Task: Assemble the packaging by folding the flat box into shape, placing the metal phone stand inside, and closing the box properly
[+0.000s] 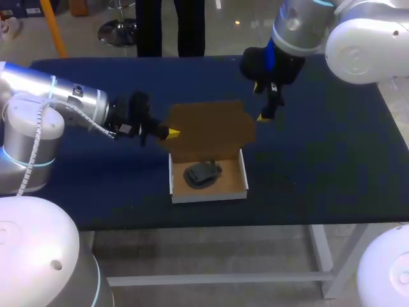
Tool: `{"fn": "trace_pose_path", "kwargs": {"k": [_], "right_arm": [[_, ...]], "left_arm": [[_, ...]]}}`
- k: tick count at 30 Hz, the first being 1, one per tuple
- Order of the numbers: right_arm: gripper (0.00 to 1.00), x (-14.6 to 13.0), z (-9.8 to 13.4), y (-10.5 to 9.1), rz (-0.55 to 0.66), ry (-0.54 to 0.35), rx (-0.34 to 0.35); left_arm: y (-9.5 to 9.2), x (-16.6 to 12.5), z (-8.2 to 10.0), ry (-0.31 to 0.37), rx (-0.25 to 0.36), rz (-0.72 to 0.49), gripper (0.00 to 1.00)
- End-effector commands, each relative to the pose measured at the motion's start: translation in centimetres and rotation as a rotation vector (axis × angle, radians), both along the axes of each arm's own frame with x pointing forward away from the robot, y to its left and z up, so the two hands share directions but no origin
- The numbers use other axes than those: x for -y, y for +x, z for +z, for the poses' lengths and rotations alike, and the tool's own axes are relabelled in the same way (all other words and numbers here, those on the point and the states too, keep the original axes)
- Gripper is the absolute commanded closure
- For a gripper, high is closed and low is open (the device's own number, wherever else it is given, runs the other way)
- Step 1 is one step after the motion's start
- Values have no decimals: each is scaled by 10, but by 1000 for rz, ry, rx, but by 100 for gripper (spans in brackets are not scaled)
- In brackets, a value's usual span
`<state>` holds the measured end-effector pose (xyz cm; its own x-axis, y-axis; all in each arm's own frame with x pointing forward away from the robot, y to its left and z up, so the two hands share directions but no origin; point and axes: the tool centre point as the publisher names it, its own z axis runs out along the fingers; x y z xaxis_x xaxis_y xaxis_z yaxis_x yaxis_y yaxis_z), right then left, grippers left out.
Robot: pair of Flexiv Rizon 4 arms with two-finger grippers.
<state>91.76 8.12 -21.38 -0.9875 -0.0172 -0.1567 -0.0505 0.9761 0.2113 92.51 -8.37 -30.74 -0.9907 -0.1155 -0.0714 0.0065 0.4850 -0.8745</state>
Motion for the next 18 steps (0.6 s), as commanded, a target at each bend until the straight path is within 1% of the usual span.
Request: {"fn": "trace_pose_path", "kwargs": {"k": [1, 5, 9, 13, 18], "right_arm": [[0, -4, 6, 3, 4, -11, -5], [0, -6, 9, 4, 9, -13, 2], [0, -11, 12, 8, 14, -22, 0], [0, -21, 19, 13, 30, -28, -4], [0, -37, 29, 27, 71, -28, -51]], "left_arm": [[-5, -2, 0, -2, 30, 22, 100], [-4, -1, -1, 4, 49, 5, 100], [-4, -1, -2, 11, 52, -5, 100], [-4, -1, -2, 11, 52, -5, 100], [-4, -1, -2, 11, 52, -5, 100]]}}
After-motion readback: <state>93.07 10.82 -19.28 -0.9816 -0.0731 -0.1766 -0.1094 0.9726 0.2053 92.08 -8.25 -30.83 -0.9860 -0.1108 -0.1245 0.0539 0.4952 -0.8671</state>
